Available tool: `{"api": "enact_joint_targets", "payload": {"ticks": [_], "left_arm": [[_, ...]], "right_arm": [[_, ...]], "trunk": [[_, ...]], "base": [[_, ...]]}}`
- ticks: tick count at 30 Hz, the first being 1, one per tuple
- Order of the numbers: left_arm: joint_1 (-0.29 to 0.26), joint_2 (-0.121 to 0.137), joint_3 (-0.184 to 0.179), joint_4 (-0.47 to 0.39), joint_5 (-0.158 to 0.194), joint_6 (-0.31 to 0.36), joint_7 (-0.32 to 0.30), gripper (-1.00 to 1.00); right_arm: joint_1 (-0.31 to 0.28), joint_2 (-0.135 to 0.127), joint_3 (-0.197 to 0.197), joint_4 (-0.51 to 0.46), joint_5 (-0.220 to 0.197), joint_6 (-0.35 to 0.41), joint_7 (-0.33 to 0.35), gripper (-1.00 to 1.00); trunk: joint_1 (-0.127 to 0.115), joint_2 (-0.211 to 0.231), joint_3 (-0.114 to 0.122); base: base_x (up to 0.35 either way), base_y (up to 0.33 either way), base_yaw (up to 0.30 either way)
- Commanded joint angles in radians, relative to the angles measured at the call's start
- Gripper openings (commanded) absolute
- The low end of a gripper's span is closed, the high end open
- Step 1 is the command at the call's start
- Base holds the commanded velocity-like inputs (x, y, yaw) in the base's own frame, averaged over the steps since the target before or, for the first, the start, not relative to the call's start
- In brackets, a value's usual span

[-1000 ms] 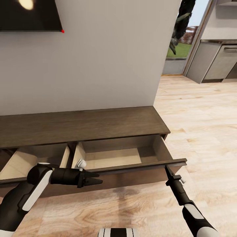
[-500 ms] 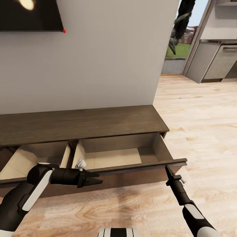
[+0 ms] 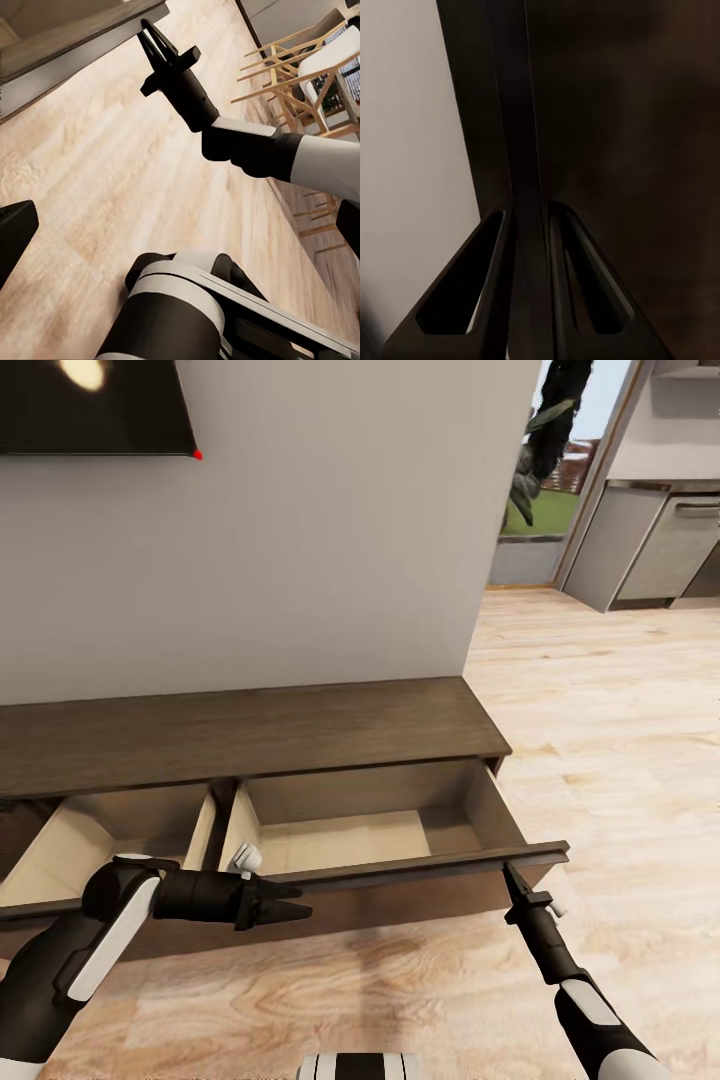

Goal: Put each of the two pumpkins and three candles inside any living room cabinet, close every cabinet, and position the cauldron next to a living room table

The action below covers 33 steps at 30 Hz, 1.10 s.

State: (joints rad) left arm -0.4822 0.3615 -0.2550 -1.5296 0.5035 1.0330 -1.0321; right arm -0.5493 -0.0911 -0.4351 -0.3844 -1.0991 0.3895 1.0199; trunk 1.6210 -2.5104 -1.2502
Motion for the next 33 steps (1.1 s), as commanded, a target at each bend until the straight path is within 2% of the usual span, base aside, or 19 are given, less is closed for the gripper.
{"api": "enact_joint_targets", "payload": {"ticks": [1,33], "left_arm": [[-0.001,0.001,-0.001,0.000,0.001,0.004,-0.002,1.00],[-0.001,0.001,-0.001,0.000,0.001,0.004,-0.002,1.00]], "right_arm": [[0.000,0.001,0.059,0.001,0.002,0.014,0.008,-1.00],[0.000,0.001,0.059,-0.001,0.004,0.014,0.008,-1.00]], "trunk": [[0.000,0.000,-0.001],[0.000,0.000,-0.001]], "base": [[-0.038,0.000,0.000],[-0.018,0.000,0.000]]}}
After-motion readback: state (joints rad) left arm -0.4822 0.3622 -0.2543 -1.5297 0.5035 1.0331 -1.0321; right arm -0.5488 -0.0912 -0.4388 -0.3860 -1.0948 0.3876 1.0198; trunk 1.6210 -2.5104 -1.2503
